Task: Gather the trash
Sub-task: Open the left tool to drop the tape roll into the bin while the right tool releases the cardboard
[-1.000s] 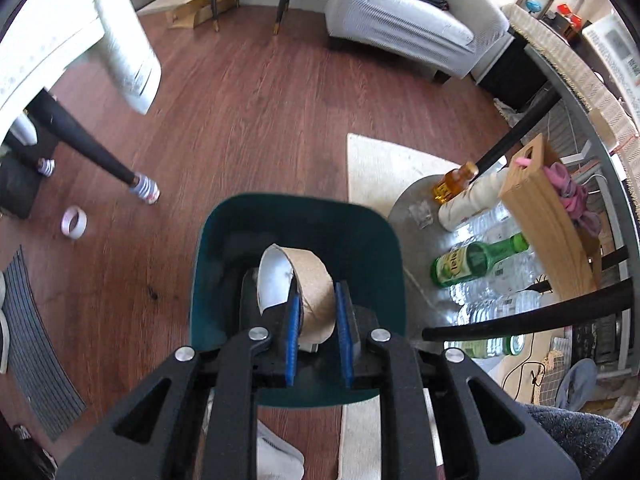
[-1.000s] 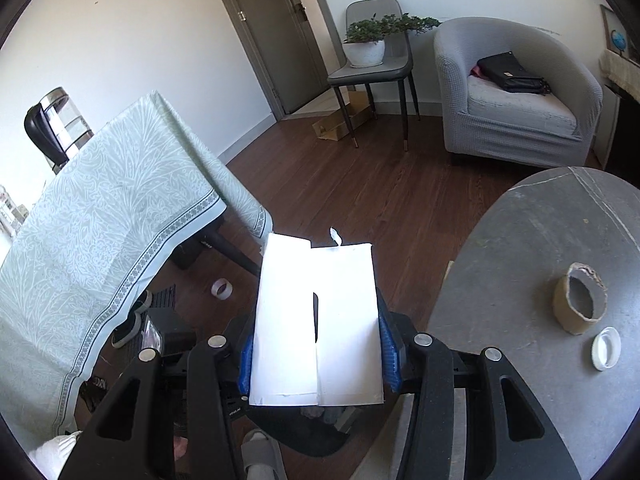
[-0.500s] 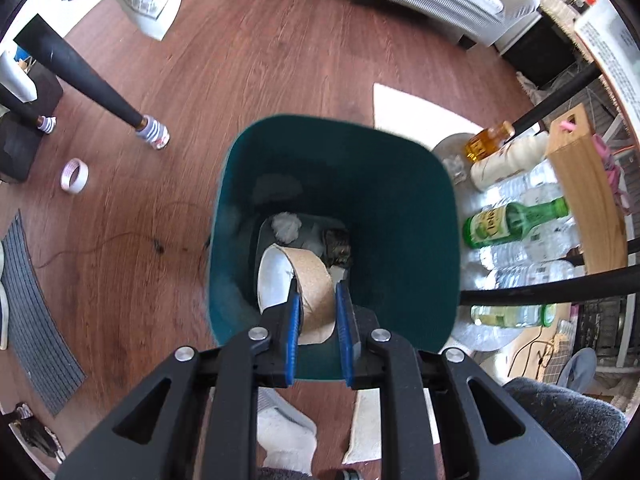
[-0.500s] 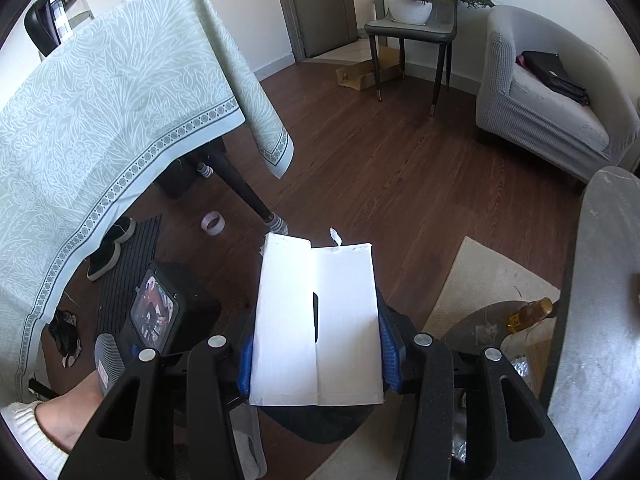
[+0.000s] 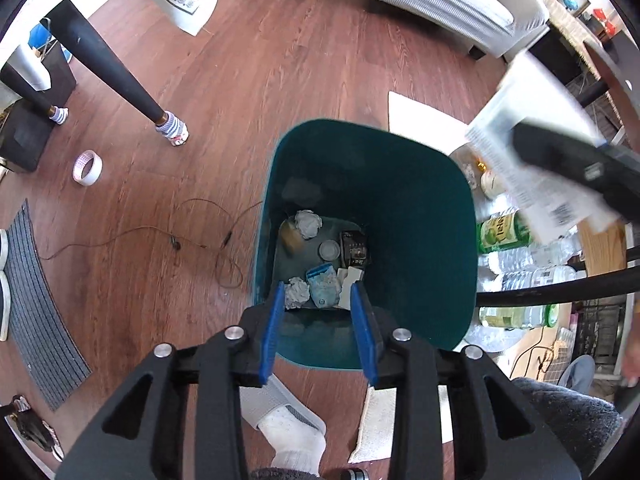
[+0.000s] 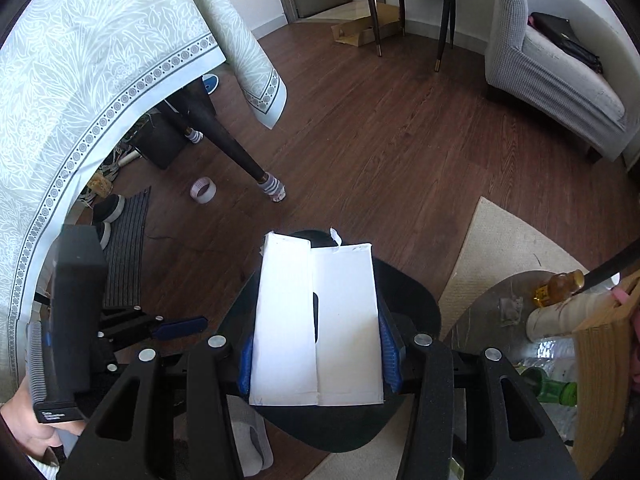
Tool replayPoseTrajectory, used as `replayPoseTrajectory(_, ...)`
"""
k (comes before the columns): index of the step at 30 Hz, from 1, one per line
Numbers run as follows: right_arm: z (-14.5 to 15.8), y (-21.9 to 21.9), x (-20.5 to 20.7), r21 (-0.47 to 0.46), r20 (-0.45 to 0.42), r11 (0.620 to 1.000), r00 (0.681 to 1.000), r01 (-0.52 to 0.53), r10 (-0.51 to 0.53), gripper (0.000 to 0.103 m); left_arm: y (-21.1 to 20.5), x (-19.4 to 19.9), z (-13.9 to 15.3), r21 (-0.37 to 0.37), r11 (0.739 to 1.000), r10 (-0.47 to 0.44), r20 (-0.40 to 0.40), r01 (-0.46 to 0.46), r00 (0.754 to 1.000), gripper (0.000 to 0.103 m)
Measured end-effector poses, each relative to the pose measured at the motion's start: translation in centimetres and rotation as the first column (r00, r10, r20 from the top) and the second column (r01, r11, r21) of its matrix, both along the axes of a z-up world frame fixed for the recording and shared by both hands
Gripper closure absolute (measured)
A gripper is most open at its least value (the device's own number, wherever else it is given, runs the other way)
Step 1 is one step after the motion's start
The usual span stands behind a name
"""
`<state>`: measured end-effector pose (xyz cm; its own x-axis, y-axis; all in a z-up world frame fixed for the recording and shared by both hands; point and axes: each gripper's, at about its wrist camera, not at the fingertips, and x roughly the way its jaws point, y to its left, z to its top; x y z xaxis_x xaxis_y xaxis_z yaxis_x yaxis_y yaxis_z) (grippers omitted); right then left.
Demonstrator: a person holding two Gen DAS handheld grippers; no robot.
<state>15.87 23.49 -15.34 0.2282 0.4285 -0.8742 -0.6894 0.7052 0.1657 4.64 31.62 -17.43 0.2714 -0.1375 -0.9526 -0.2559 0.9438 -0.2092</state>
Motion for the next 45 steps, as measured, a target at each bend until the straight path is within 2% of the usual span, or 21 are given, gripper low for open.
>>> replayPoseTrajectory(9, -3.0, 1.1, 0.0, -0.051, -0.047, 0.999, 0.999, -0.005, 0.002, 0.054, 2.1, -1.2, 2.1, -0.003, 0.999, 0.053, 0.053, -0.053, 0.997, 0.069)
replayPoseTrajectory(14, -4.7, 1.4, -0.1, -0.076, -0.076, 0.997, 0.997, -0.006, 0.000, 0.054, 2.9, -1.4, 4.0, -0.020, 0.998, 0.064, 0.104, -0.062, 0.992, 0.081)
replayPoseTrajectory(18, -5.8, 1.3, -0.1, -0.101, -0.098, 0.995, 0.995, -0.007, -0.003, 0.054, 3.2, -1.4, 5.7, -0.021, 0.996, 0.087, 0.154, -0.085, 0.984, 0.084)
replayPoseTrajectory(20, -6.3, 1.3, -0.1, -0.110, -0.106, 0.994, 0.994, -0.007, -0.004, 0.054, 3.2, -1.4, 6.6, -0.021, 0.996, 0.094, 0.179, -0.092, 0.979, 0.089)
replayPoseTrajectory(24, -7.1, 1.5, -0.1, -0.122, -0.121, 0.993, 0.993, -0.011, -0.004, 0.054, 2.8, -1.2, 8.0, -0.028, 0.995, 0.096, 0.222, -0.092, 0.970, 0.094)
replayPoseTrajectory(26, -7.7, 1.7, -0.2, -0.135, -0.143, 0.991, 0.990, -0.028, 0.008, 0.051, 2.5, -1.1, 8.8, -0.028, 0.996, 0.091, 0.243, -0.087, 0.966, 0.094)
replayPoseTrajectory(32, -8.0, 1.5, -0.1, -0.152, -0.146, 0.988, 0.989, -0.023, 0.001, 0.046, 2.5, -1.2, 11.8, -0.051, 0.993, 0.115, 0.329, -0.104, 0.937, 0.094)
replayPoseTrajectory(39, -7.7, 0.7, -0.4, -0.149, -0.141, 0.988, 0.990, -0.029, 0.007, 0.046, 2.0, -1.3, 15.1, -0.081, 0.989, 0.145, 0.412, -0.122, 0.900, 0.094)
replayPoseTrajectory(42, -7.0, 0.3, -0.6, -0.133, -0.131, 0.990, 0.991, -0.034, 0.016, 0.046, 1.7, -1.2, 16.4, -0.088, 0.988, 0.154, 0.438, -0.128, 0.886, 0.094)
replayPoseTrajectory(45, -5.5, 0.1, -1.2, -0.131, -0.081, 0.990, 0.996, -0.047, 0.037, 0.046, 1.2, -1.3, 17.4, -0.104, 0.986, 0.161, 0.463, -0.128, 0.872, 0.094)
